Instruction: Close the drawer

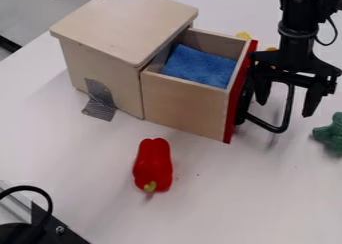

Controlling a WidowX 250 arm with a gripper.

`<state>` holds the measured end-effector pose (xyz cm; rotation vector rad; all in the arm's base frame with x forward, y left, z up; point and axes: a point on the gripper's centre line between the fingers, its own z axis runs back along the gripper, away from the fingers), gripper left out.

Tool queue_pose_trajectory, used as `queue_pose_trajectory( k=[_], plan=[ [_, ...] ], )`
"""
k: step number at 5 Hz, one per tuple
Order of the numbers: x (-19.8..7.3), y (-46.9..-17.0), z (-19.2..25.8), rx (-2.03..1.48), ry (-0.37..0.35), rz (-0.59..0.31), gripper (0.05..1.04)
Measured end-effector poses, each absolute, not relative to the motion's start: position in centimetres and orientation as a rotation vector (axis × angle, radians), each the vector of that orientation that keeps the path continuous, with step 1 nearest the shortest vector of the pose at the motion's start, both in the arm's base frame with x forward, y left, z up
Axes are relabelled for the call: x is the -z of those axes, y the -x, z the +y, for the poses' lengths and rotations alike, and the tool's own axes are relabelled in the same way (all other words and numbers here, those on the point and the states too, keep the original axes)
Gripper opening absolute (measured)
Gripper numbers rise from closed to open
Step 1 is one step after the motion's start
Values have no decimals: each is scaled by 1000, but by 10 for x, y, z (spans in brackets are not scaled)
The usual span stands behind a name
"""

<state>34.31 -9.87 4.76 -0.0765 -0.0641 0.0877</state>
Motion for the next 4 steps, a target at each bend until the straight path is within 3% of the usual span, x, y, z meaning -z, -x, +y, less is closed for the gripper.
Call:
queue_pose_trajectory(
  k=[3, 4],
  plan=[
    [-26, -339, -105, -74, 25, -5, 959],
    [-18, -339, -105, -70, -1, 16, 817]
  ],
)
